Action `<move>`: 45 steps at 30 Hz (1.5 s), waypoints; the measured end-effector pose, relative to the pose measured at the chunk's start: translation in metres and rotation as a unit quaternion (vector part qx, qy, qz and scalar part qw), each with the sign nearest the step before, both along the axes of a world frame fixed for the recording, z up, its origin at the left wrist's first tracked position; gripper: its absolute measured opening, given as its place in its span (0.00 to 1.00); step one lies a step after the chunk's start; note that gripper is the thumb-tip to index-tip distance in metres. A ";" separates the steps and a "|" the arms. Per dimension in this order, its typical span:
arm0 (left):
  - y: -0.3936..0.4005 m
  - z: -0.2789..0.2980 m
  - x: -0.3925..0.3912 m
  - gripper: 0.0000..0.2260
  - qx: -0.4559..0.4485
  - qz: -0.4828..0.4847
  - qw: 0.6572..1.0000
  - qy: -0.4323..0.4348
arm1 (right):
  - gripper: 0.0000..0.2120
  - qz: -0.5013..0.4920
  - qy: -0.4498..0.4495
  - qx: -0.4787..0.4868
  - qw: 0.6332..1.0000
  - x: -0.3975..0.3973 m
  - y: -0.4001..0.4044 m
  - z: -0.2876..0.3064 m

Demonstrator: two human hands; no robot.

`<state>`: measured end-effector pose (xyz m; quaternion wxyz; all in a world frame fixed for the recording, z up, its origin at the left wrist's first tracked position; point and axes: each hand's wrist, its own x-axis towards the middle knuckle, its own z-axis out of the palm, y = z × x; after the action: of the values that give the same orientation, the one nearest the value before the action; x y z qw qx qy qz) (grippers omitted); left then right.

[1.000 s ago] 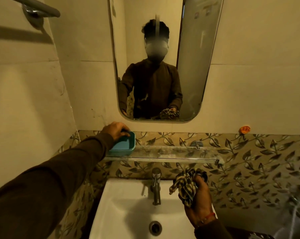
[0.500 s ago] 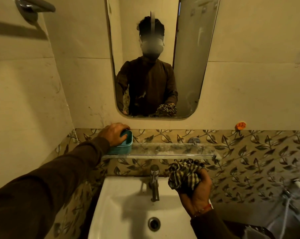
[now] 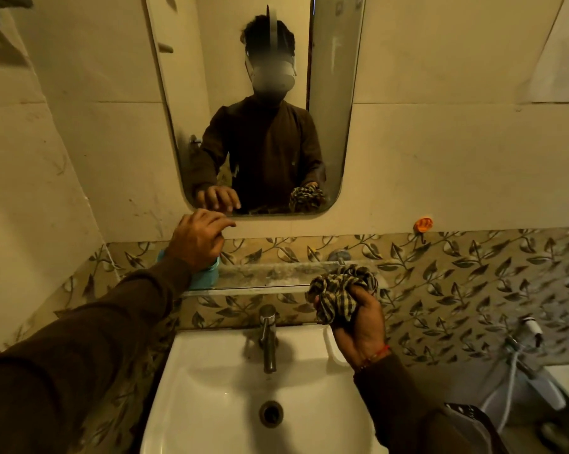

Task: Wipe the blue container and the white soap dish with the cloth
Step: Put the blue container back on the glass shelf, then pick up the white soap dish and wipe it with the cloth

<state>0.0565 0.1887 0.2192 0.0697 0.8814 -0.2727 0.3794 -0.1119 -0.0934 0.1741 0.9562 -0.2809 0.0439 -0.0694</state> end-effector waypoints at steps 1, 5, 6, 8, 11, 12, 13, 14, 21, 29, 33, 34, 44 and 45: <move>-0.011 0.002 -0.003 0.17 0.003 -0.013 1.000 -0.020 | 0.25 -0.004 0.000 -0.002 1.000 0.004 -0.005 0.001; -0.064 0.007 -0.015 0.14 0.018 -0.062 0.996 -0.055 | 0.23 -0.023 0.000 -0.013 1.000 0.022 -0.031 0.004; -0.077 0.007 -0.017 0.13 0.020 -0.075 0.996 -0.050 | 0.23 -0.035 0.001 -0.009 0.999 0.026 -0.037 0.006; -0.105 0.007 -0.021 0.11 0.020 -0.094 0.995 -0.029 | 0.24 -0.055 0.009 0.001 0.998 0.035 -0.051 0.012; -0.141 0.004 -0.023 0.09 0.011 -0.104 0.995 0.003 | 0.23 -0.080 0.020 0.010 0.997 0.044 -0.074 0.018; -0.153 0.002 -0.023 0.09 0.006 -0.105 0.994 0.012 | 0.23 -0.087 0.017 0.013 0.996 0.046 -0.084 0.020; -0.162 0.000 -0.023 0.09 0.002 -0.105 0.994 0.022 | 0.24 -0.091 0.012 0.014 0.996 0.048 -0.092 0.020; -0.171 -0.003 -0.024 0.09 0.000 -0.105 0.994 0.034 | 0.24 -0.098 0.010 0.012 0.995 0.049 -0.102 0.021; -0.205 -0.026 -0.029 0.13 0.002 -0.114 0.991 0.074 | 0.30 -0.101 0.039 0.001 0.994 0.055 -0.151 0.008; -0.224 -0.069 -0.061 0.12 -0.001 -0.219 0.971 0.096 | 0.23 -0.077 0.041 0.018 0.996 0.057 -0.155 -0.006; -0.225 -0.108 -0.080 0.10 0.034 -0.255 0.960 0.110 | 0.28 -0.064 0.075 -0.003 0.995 0.058 -0.148 -0.012; -0.226 -0.119 -0.083 0.10 0.023 -0.243 0.960 0.135 | 0.29 -0.065 0.078 -0.010 0.995 0.058 -0.146 -0.012; -0.259 -0.212 -0.078 0.14 -0.140 0.094 0.845 0.507 | 0.23 -0.046 0.056 -0.117 0.990 0.024 -0.145 -0.024; -0.265 -0.218 -0.077 0.15 -0.150 0.112 0.831 0.524 | 0.19 -0.041 0.059 -0.134 0.988 0.018 -0.146 -0.026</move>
<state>-0.0207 -0.0758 0.0011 0.2910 0.9511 -0.0345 -0.0978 -0.0937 -0.2398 0.1485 0.9019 -0.4084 0.1020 -0.0968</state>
